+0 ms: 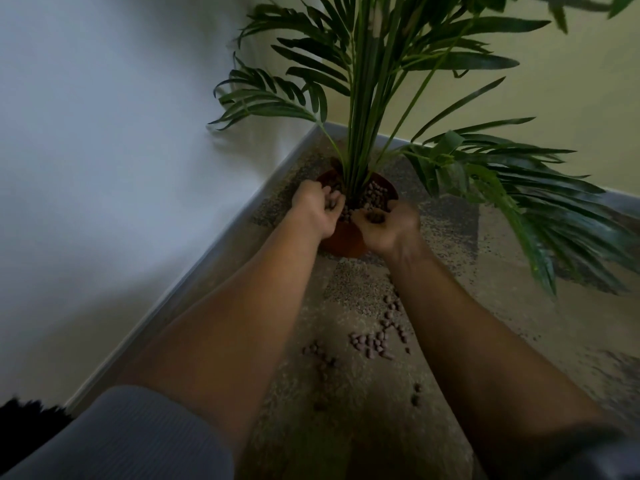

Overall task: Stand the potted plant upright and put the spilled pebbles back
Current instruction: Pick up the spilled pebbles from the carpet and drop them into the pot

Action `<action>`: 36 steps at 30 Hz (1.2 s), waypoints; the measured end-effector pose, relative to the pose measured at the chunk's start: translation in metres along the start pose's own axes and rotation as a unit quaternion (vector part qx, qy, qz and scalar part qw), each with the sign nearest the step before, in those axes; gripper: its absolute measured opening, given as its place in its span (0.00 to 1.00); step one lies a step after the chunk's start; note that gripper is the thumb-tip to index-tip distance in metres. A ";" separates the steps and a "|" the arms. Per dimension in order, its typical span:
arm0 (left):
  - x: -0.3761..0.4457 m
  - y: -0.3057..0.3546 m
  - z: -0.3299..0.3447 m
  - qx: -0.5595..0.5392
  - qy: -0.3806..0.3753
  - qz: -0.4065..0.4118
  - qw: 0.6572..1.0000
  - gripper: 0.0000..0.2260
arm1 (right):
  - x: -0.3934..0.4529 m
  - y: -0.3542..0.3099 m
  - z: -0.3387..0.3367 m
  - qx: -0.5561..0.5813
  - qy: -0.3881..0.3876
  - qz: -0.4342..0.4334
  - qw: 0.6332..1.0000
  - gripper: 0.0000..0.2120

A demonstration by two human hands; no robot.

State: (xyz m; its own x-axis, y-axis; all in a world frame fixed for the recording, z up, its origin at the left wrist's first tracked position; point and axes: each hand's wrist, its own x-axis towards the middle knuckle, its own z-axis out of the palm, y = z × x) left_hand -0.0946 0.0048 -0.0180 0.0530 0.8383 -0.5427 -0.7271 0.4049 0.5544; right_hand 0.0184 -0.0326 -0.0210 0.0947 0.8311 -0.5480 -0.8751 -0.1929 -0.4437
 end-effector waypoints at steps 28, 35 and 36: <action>-0.026 -0.054 -0.123 0.511 0.042 -0.048 0.857 0.14 | 0.003 0.058 -0.119 -0.734 -0.061 0.026 0.676 0.03; -0.036 -0.066 -0.163 0.742 -0.044 -0.043 0.667 0.14 | -0.023 0.087 -0.156 -0.894 -0.193 -0.025 0.404 0.16; -0.038 -0.069 -0.167 0.753 -0.053 -0.039 0.654 0.14 | -0.024 0.091 -0.160 -0.897 -0.199 -0.034 0.393 0.18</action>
State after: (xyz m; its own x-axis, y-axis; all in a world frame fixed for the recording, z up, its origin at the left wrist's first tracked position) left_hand -0.1603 -0.1160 -0.1413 0.1549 0.7824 -0.6032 0.7764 0.2811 0.5640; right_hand 0.0120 -0.1538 -0.1615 -0.3046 0.8129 -0.4963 0.9005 0.0760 -0.4281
